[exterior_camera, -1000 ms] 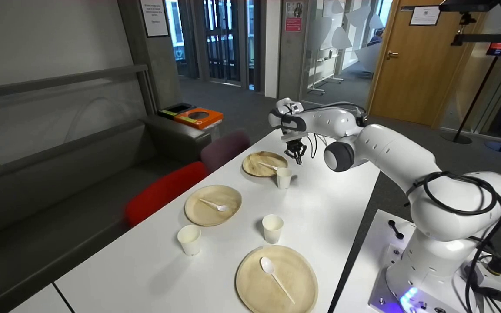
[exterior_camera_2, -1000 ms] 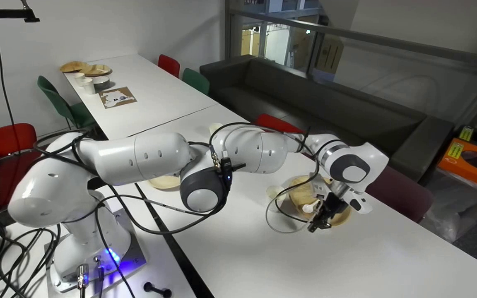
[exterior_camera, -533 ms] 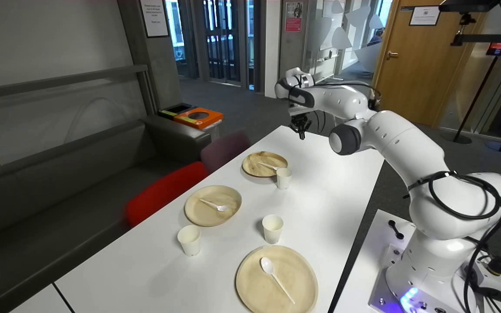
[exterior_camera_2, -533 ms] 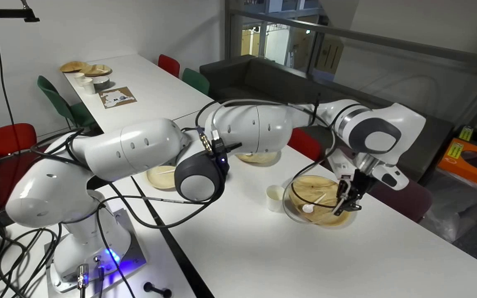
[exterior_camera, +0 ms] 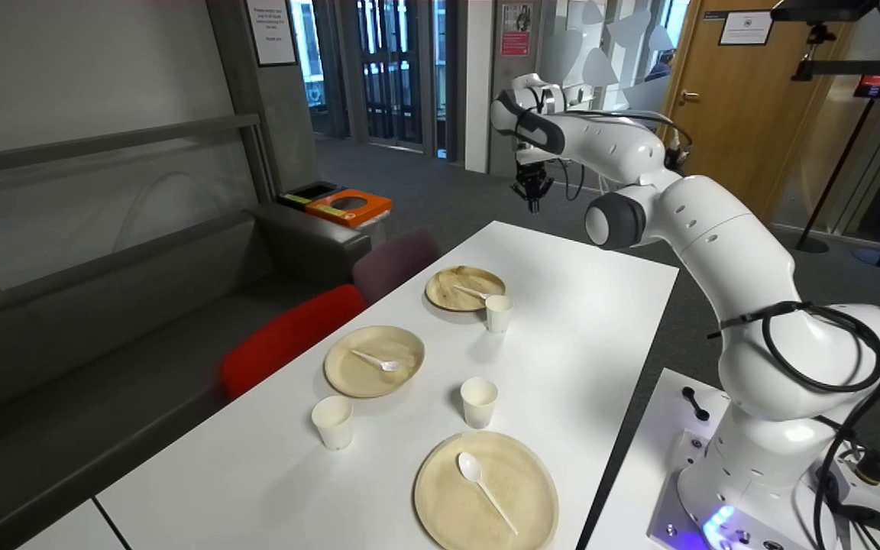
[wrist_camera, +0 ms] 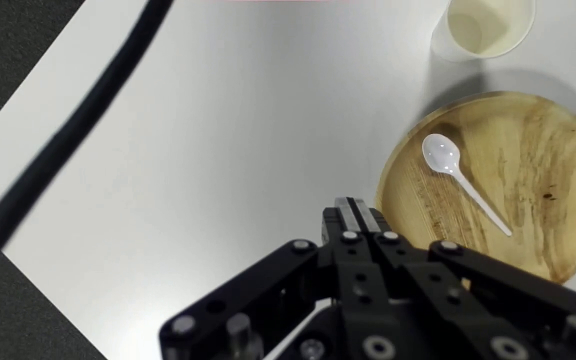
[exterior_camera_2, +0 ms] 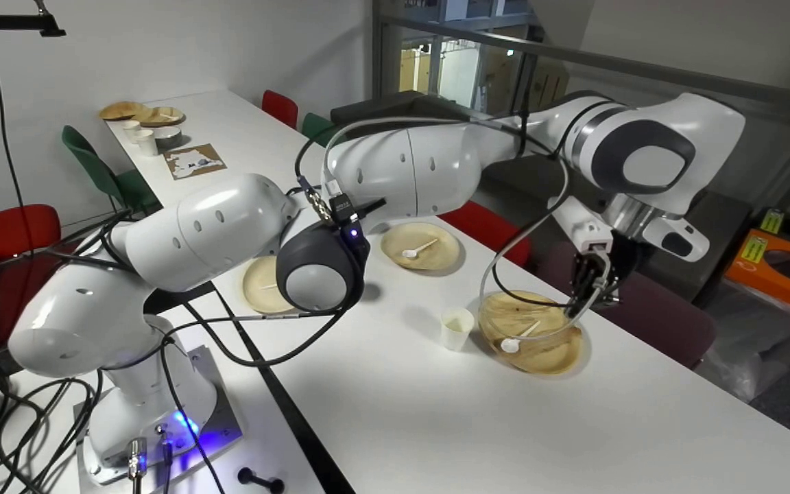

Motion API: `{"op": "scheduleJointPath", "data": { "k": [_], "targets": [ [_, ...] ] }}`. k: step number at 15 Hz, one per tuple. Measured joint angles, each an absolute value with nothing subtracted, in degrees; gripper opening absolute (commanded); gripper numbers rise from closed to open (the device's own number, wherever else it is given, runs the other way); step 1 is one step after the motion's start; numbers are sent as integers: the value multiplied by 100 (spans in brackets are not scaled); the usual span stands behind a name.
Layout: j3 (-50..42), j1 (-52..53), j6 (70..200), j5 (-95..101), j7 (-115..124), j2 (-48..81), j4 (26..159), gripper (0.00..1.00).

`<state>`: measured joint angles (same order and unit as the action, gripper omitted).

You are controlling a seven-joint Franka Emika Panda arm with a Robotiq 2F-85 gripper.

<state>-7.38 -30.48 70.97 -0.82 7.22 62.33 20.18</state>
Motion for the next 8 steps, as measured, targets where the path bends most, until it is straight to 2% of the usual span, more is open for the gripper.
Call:
{"op": "scheduleJointPath", "data": {
  "k": [4,5,6,7,8],
  "targets": [
    [-657,-3052,6945,-85,363,6019,2019,0],
    [-649,-3052,6933,-85,262,5991,2020,3],
    [-644,-3052,6921,-85,167,5963,2021,28],
    [-640,-3052,6901,-85,105,5938,2023,4],
    [-631,-3052,6860,-90,91,5921,2023,7]
  ]
}}
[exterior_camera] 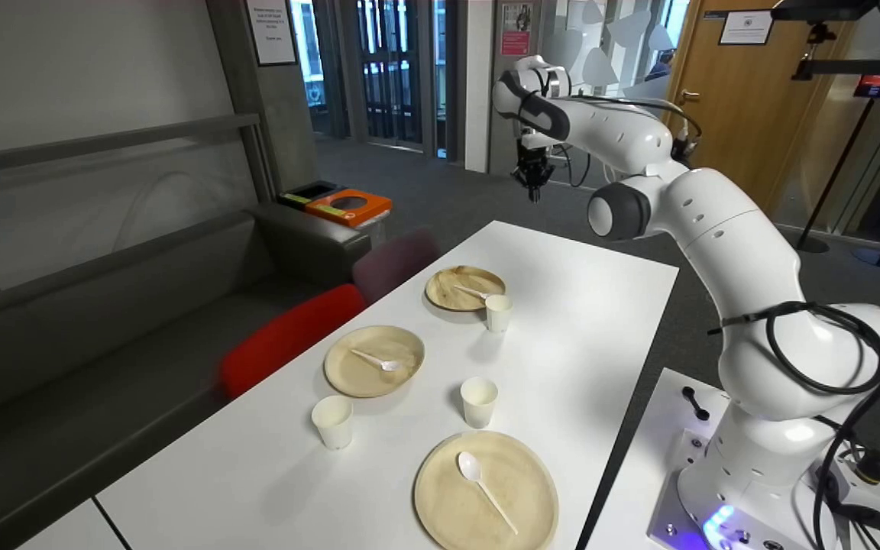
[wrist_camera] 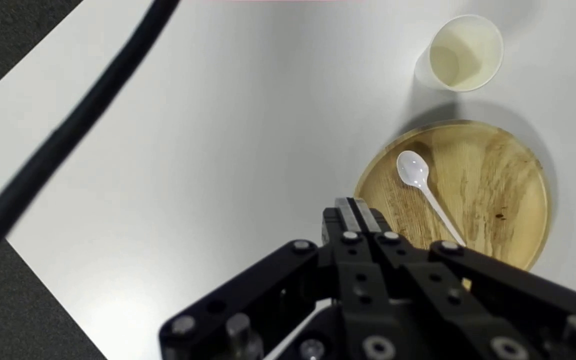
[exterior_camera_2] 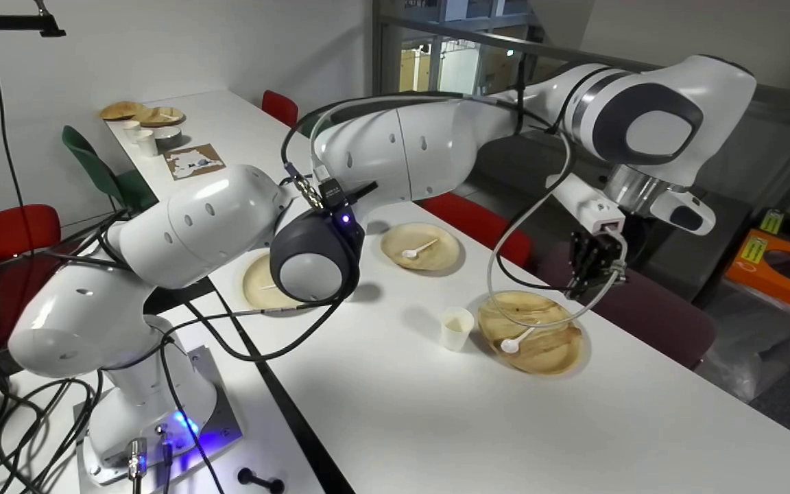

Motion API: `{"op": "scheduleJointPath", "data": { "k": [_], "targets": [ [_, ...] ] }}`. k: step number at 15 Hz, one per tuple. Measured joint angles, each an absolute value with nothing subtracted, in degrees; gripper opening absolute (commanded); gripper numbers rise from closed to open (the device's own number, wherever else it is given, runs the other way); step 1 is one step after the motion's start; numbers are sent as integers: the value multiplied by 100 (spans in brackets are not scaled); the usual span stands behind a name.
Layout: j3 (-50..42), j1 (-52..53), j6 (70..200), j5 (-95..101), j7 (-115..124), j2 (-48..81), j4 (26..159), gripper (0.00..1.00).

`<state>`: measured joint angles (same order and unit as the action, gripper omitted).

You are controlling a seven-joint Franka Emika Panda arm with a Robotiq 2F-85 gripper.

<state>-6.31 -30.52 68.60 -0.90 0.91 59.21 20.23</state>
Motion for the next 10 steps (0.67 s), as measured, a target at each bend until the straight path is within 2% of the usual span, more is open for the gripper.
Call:
{"op": "scheduleJointPath", "data": {
  "k": [3,5,6,8,10],
  "targets": [
    [-606,-3052,6804,-97,91,5908,2024,28],
    [-595,-3053,6803,-97,91,5908,2024,28],
    [-593,-3053,6803,-97,91,5908,2024,53],
    [-592,-3051,6807,-95,93,5911,2035,60],
    [-593,-3047,6961,-81,18,5957,2050,75]
  ]
}}
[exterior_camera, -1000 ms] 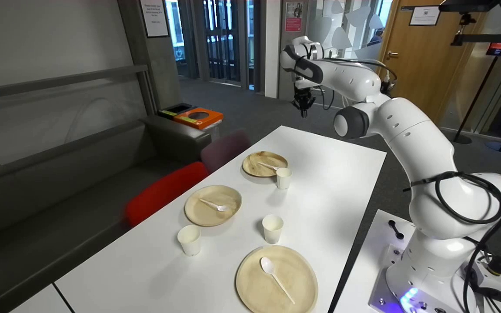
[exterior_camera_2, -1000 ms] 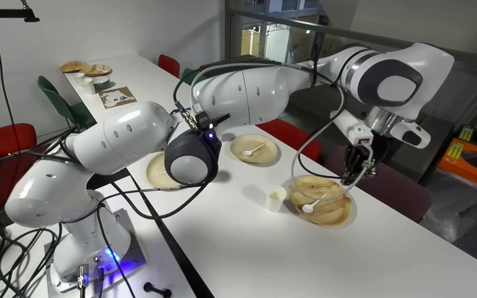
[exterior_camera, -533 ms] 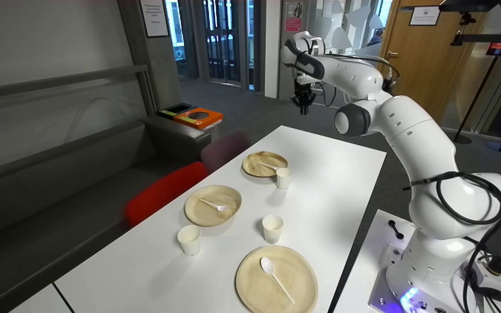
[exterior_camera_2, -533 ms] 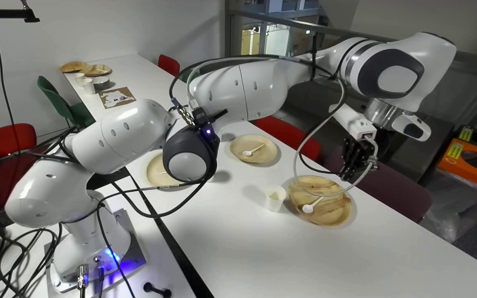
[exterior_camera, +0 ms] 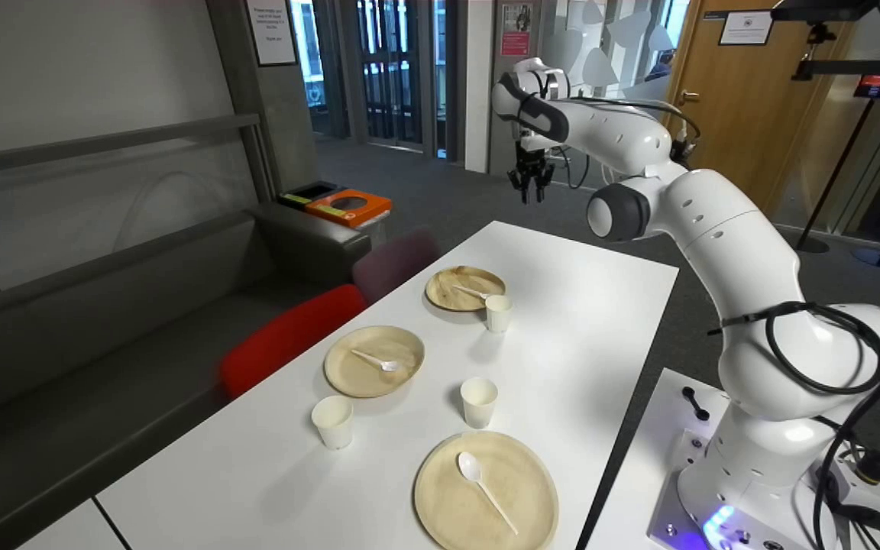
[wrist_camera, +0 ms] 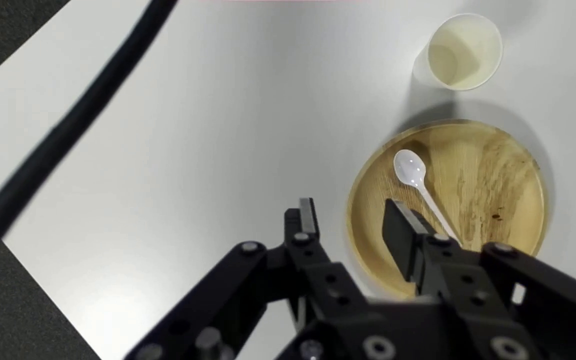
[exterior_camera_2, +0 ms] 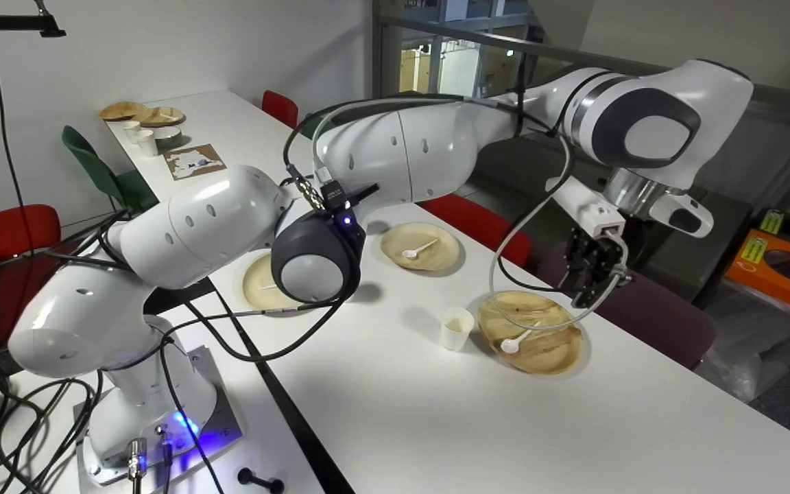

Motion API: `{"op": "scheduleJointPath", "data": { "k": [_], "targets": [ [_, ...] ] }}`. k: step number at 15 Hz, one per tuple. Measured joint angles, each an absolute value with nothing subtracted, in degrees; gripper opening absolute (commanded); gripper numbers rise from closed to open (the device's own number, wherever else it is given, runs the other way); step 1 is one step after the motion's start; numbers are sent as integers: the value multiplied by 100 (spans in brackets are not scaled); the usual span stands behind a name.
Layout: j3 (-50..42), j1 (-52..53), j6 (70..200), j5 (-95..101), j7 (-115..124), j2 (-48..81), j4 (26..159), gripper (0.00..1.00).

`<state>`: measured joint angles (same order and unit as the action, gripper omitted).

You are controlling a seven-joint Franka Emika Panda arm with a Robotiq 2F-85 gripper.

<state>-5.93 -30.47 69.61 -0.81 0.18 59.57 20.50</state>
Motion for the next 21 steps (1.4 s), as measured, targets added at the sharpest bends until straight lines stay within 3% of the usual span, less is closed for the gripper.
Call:
{"op": "scheduleJointPath", "data": {
  "k": [3,4,12,21],
  "targets": [
    [-595,-3106,7425,-49,-647,6006,2063,98],
    [-595,-3167,7621,-46,-957,6010,2063,100],
    [-527,-3812,8432,-52,-3028,6077,2064,100],
    [-480,-3858,8785,-45,-4709,6085,2057,100]
  ]
}}
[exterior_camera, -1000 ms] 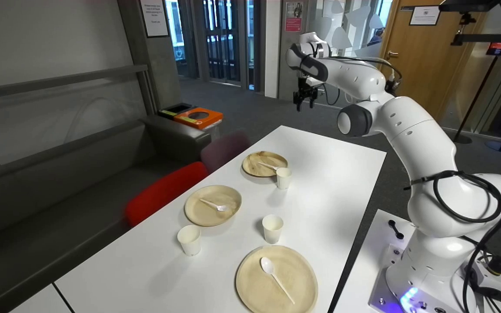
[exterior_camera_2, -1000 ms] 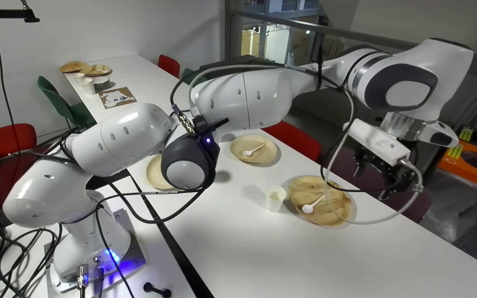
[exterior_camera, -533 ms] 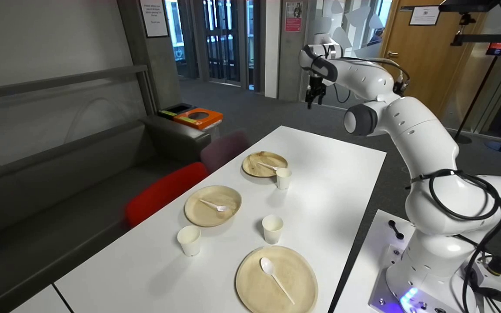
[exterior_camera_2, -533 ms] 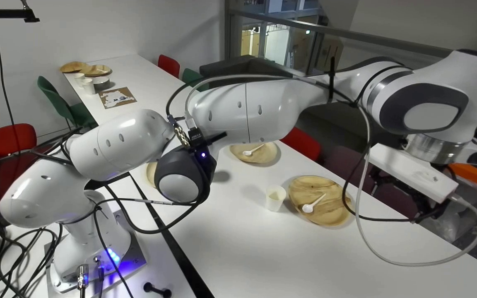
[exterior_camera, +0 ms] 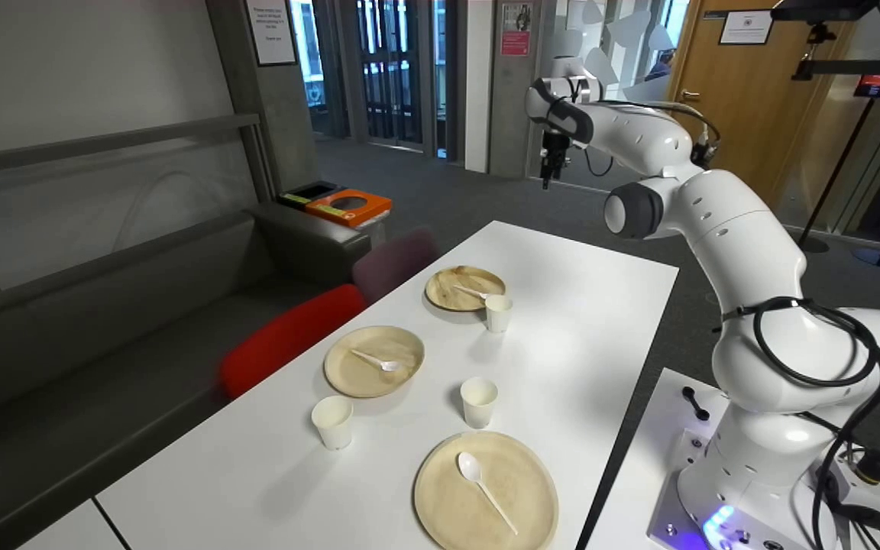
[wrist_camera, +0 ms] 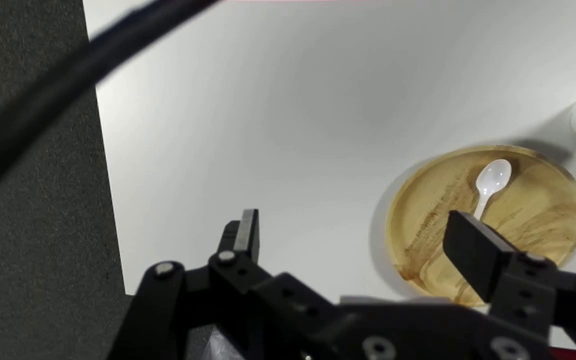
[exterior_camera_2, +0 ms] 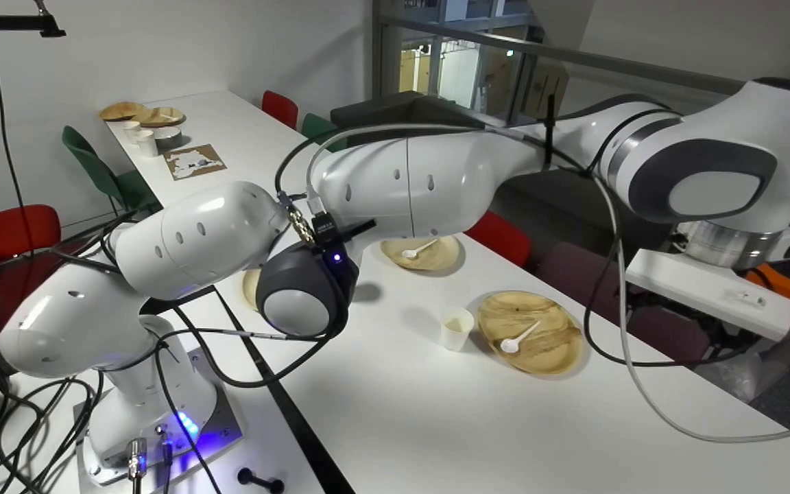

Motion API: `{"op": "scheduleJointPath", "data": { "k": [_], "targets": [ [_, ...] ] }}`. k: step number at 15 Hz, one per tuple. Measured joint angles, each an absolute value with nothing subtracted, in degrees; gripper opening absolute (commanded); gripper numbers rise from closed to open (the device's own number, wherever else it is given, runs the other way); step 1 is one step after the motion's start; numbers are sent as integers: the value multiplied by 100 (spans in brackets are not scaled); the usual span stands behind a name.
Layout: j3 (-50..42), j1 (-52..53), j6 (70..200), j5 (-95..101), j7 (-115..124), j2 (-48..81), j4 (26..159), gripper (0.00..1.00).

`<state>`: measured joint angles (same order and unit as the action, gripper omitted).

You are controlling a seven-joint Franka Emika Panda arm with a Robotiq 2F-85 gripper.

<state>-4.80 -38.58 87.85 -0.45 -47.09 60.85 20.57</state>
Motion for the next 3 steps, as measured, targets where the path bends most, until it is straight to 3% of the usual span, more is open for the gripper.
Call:
{"op": "scheduleJointPath", "data": {
  "k": [3],
  "targets": [
    [-480,-3863,8822,-45,-4907,6084,2056,100]
  ]
}}
